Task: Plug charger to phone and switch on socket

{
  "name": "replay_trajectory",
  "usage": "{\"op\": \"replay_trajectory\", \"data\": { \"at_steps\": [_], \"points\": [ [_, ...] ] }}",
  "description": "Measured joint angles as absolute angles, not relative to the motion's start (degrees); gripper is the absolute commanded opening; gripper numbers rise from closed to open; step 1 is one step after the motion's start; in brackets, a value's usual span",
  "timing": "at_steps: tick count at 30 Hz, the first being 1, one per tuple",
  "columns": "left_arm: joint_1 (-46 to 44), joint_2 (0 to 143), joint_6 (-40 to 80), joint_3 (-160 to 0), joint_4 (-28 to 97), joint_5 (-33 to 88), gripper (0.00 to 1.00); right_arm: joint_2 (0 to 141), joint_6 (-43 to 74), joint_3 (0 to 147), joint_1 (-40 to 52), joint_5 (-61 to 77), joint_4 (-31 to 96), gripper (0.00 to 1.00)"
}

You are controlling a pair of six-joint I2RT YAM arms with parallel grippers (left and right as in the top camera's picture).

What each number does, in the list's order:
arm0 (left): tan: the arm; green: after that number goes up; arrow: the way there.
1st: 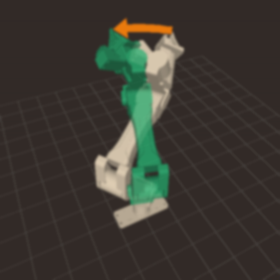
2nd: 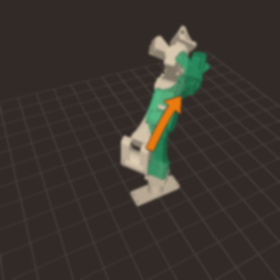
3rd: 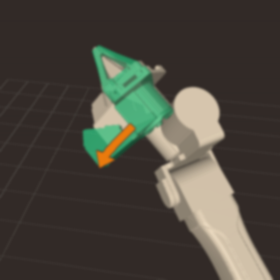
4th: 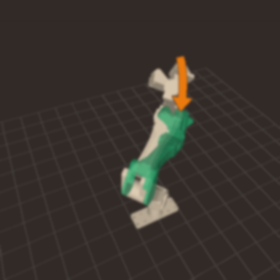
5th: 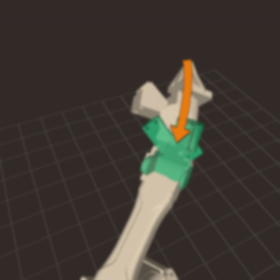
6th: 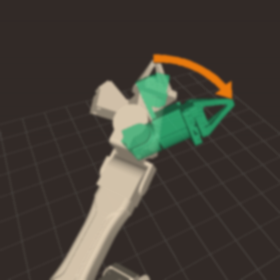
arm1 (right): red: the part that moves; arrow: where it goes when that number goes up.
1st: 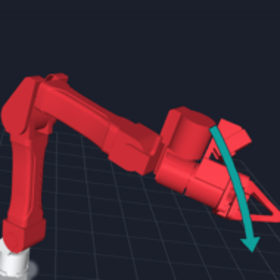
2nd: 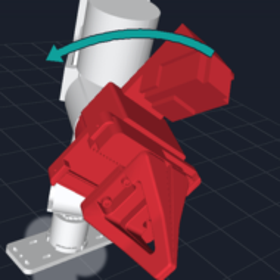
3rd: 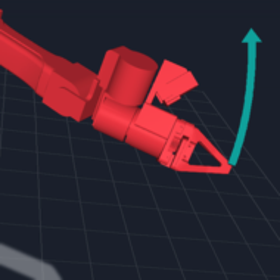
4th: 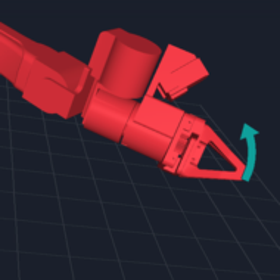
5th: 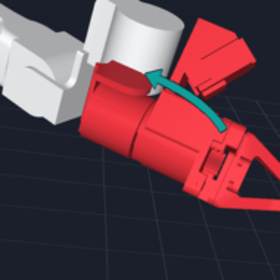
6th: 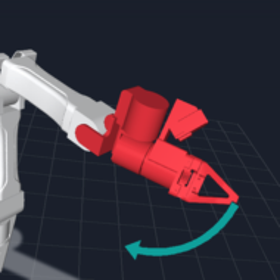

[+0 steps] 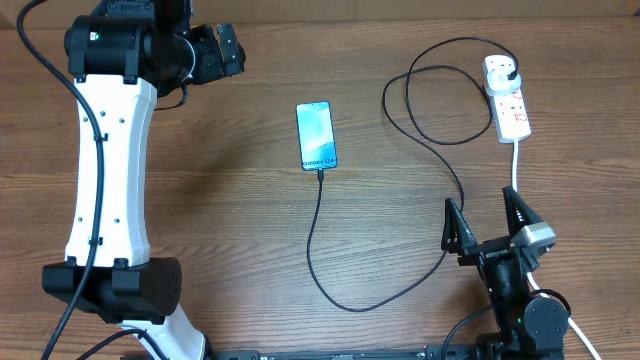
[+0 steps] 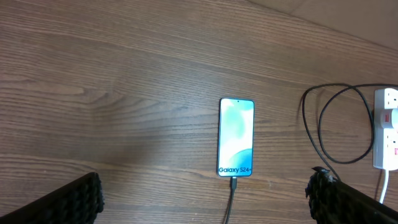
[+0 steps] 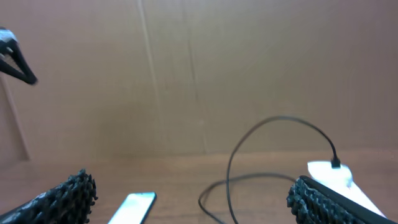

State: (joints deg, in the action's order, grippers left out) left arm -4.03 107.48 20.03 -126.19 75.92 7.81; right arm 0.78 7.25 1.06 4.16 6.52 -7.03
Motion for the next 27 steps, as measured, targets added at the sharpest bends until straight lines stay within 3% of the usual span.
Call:
{"op": "replay_trajectory", "data": {
  "at_steps": [10, 27],
  "points": [
    [-4.0, 107.5, 20.1, -126.2, 75.9, 7.8, 1.00, 0.7, 7.2, 1.1, 4.2, 5.4, 4.5, 1.00],
    [-4.0, 107.5, 20.0, -126.2, 75.9, 7.8, 1.00, 0.7, 7.3, 1.1, 4.2, 4.9, 4.7, 1.00]
  ]
}}
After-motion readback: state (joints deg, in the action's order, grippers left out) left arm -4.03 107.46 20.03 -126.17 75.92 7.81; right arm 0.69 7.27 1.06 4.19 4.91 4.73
